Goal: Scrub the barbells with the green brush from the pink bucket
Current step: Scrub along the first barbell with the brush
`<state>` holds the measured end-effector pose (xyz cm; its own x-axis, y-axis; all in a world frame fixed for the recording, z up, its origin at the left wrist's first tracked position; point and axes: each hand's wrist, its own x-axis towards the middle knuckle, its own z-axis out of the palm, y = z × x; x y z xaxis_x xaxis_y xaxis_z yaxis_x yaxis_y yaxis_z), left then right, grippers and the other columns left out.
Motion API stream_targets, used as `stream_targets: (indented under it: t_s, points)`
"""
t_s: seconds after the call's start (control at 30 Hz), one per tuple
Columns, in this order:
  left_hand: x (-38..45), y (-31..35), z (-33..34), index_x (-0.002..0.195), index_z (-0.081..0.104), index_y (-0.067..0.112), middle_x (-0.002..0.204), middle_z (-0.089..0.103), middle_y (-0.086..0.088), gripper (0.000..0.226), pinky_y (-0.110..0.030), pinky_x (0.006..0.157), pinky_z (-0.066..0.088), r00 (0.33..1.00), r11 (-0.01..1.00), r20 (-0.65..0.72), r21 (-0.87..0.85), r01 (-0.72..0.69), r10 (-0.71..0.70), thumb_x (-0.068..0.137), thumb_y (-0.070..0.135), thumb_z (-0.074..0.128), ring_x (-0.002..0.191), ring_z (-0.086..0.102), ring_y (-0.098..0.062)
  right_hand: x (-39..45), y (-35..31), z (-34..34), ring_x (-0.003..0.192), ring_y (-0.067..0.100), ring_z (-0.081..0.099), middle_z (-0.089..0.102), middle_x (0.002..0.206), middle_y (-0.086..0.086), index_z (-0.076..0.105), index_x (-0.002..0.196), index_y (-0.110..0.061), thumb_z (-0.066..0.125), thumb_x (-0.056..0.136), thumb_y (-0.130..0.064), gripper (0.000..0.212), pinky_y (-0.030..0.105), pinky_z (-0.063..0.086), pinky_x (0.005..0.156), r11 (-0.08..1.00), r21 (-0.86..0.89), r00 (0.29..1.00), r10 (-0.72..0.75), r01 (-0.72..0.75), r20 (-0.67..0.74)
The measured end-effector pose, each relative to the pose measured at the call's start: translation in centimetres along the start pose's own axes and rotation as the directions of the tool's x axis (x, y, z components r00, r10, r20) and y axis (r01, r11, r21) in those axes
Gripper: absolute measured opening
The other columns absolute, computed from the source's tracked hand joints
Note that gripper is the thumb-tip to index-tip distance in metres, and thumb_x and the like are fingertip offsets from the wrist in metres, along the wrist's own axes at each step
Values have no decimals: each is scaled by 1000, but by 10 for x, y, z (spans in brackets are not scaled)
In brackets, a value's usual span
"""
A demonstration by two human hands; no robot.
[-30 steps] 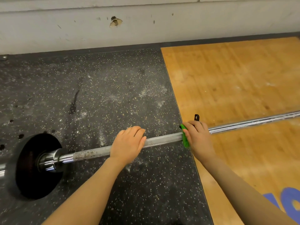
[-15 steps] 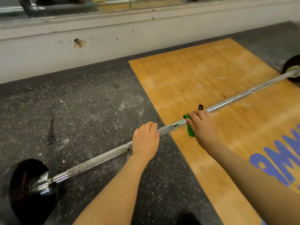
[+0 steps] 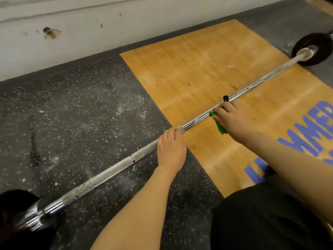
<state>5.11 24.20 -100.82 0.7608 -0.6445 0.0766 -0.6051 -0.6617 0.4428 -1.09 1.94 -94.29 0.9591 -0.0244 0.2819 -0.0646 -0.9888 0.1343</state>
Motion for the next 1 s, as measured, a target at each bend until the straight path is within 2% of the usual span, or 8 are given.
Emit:
stream_targets:
  t_s: [0.13,0.2,0.3,0.47,0.6,0.73,0.87,1.0]
  points:
    - [16,10,18,116,57,18,106,55,-1,31,-36,78,40,984,990,-114,-55,129,-134,85,16,62,93,51,-23,21,17,31,80,38,56,62,96,17,67,100,-2,46,97,-30,35,44,50,72,994,95,998,-60,57,24]
    - [21,11,28,115,58,18,103,55,-1,31,-37,78,40,963,978,-172,-28,205,-207,84,17,64,90,49,-22,32,32,49,78,38,56,63,95,16,67,100,-3,51,94,-27,29,42,50,70,977,150,989,-151,148,6]
    - [29,14,44,118,59,17,103,54,-1,30,-39,78,41,935,962,-251,45,271,-252,88,21,56,89,47,-21,50,59,78,74,35,55,63,94,15,68,100,-3,43,97,-29,36,40,49,67,934,219,959,-284,281,-19]
    - [29,20,48,117,60,18,104,54,-1,31,-42,81,40,907,922,-272,131,365,-321,90,26,49,92,43,-19,66,85,109,83,35,55,63,95,14,70,101,-3,40,96,-32,41,42,50,70,892,356,958,-285,279,-37]
    - [34,38,44,115,62,18,104,55,1,38,-38,81,40,874,856,-261,219,467,-410,91,33,37,91,47,-19,70,92,114,85,28,52,64,92,11,70,98,-5,41,94,-31,39,30,35,78,823,470,945,-316,319,-88]
    - [36,54,48,112,62,16,102,54,-1,29,-39,80,41,851,803,-296,300,514,-434,92,28,44,89,50,-22,57,100,127,84,25,51,64,93,8,71,97,-8,41,93,-31,38,32,47,73,740,538,901,-424,404,-93]
    - [41,62,37,111,63,12,101,55,-5,24,-38,71,45,867,773,-187,396,496,-461,88,18,62,84,52,-25,52,113,130,78,30,59,65,91,9,72,97,-7,43,91,-30,38,35,54,65,679,581,869,-482,448,-107]
    - [54,80,-7,126,54,16,115,53,-3,32,-37,79,46,873,770,34,489,410,-486,98,28,42,95,53,-24,58,118,118,79,31,59,65,91,9,72,94,-7,40,93,-31,40,39,55,64,658,620,854,-519,427,-36]
